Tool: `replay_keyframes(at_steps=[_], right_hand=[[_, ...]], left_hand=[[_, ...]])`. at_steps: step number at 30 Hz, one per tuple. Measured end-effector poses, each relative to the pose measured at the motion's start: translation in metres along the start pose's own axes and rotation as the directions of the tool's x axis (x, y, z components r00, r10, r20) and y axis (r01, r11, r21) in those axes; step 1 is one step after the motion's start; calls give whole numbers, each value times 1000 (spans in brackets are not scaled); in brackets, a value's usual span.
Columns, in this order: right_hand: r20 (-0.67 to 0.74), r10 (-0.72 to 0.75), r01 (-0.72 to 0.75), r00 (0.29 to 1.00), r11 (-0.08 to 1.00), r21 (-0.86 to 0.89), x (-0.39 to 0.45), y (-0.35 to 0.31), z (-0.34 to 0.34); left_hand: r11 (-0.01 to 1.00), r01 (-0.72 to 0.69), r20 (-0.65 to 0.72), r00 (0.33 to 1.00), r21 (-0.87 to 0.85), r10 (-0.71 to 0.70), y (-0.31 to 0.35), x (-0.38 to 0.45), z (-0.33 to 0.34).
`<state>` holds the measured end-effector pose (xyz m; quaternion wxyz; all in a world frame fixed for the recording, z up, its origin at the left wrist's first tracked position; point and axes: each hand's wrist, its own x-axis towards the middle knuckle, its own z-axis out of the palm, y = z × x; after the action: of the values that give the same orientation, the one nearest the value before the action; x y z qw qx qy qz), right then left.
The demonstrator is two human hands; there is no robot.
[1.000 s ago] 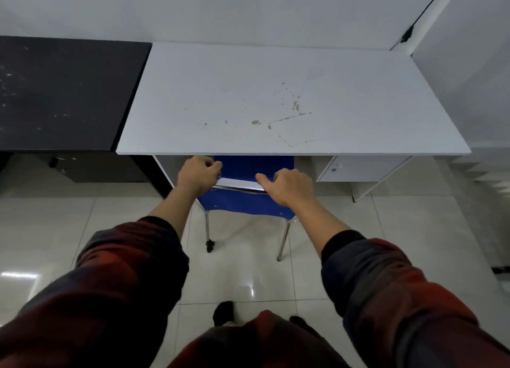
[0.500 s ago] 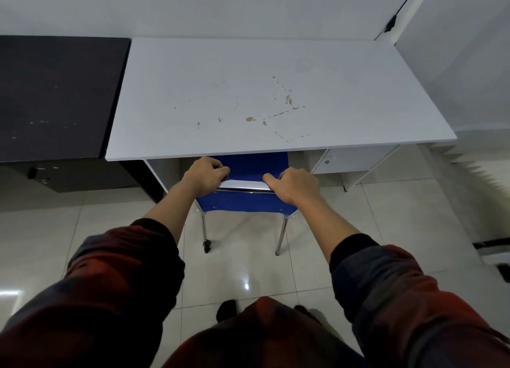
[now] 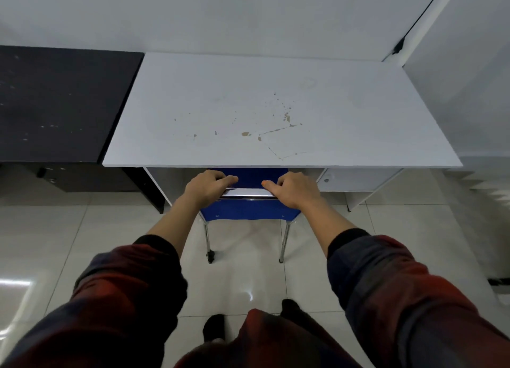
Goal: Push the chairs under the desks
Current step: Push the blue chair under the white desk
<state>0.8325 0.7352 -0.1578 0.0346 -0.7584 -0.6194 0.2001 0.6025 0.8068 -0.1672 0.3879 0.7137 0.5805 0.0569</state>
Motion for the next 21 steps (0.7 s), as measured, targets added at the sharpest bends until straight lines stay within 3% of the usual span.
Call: replay_keyframes(at_steps=[4, 10, 14, 21], right_hand=[[11, -25, 25, 1000, 999, 44, 4, 8, -9], [5, -19, 19, 1000, 999, 45, -5, 35, -9], [-91, 35, -34, 995, 999, 15, -4, 31, -4], [-73, 63, -62, 995, 998, 15, 8, 17, -2]], left_hand=[[995, -3, 47, 999, 99, -1, 18, -7, 2], [964, -15, -6, 1000, 264, 17, 32, -16, 32], [977, -1, -35, 999, 215, 9, 27, -9, 31], [986, -34, -32, 999, 161, 39, 18, 2, 12]])
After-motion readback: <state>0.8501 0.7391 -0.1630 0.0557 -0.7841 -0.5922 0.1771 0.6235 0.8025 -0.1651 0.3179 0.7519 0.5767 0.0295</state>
